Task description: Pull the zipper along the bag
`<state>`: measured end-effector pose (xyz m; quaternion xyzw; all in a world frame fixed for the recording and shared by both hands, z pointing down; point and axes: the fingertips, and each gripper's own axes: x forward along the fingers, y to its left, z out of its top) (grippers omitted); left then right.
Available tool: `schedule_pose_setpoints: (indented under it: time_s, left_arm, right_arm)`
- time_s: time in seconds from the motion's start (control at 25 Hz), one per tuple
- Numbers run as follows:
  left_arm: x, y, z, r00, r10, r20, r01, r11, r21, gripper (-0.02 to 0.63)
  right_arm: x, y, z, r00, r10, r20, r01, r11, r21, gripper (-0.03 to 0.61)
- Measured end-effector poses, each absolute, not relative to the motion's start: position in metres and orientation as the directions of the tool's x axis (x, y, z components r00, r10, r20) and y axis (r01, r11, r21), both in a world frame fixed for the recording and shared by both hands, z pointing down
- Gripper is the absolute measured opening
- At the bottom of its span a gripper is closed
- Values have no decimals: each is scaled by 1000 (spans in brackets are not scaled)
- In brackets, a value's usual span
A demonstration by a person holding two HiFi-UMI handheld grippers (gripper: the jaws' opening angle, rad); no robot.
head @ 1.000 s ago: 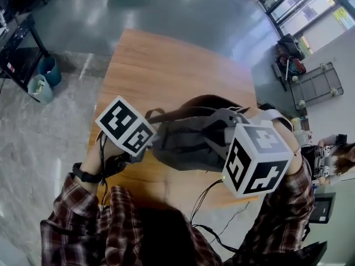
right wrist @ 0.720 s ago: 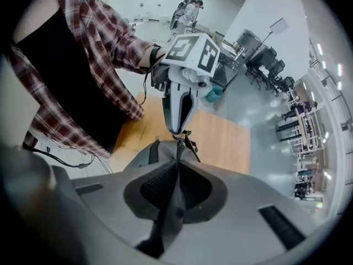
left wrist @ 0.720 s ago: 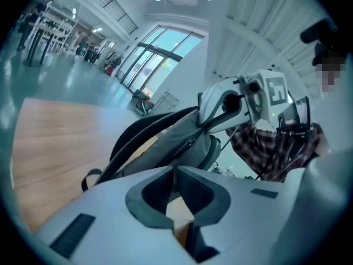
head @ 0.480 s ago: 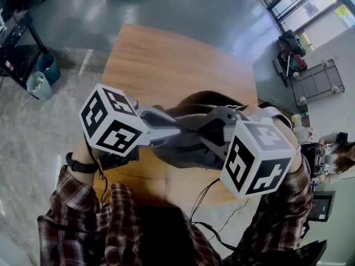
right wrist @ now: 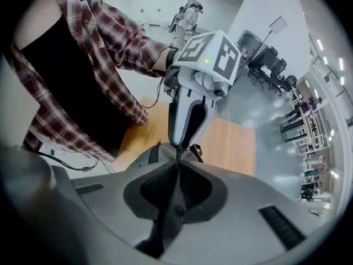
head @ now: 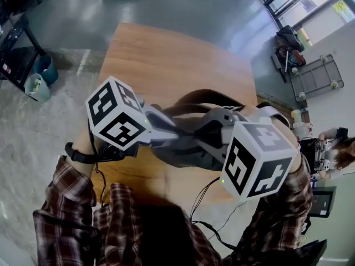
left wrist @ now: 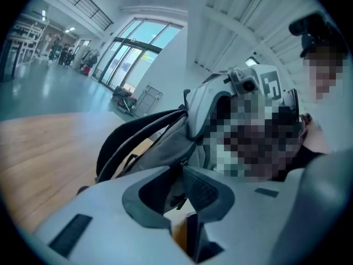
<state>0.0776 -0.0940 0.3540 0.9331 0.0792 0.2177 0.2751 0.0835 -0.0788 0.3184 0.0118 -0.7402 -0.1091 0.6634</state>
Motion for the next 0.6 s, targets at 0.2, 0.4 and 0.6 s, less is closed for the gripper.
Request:
schedule_pose_setpoints:
  time_s: [0.2,0.4,0.6]
  left_arm:
    - [79,-90,353,883,261,391,-31,-797,603,19]
    - [70,-91,351,873,215,437,-85,-816,572,12]
    - [64,-97,361,866,180,466,-138,-810,570,12]
  right_arm:
    - [84,-84,318,-123,-185,975,121,972,199,29]
    - [83,-83,318,-136,-188,973,115,972,204,29]
    - [82,-81,318,-129,-179,975,121,973,195,29]
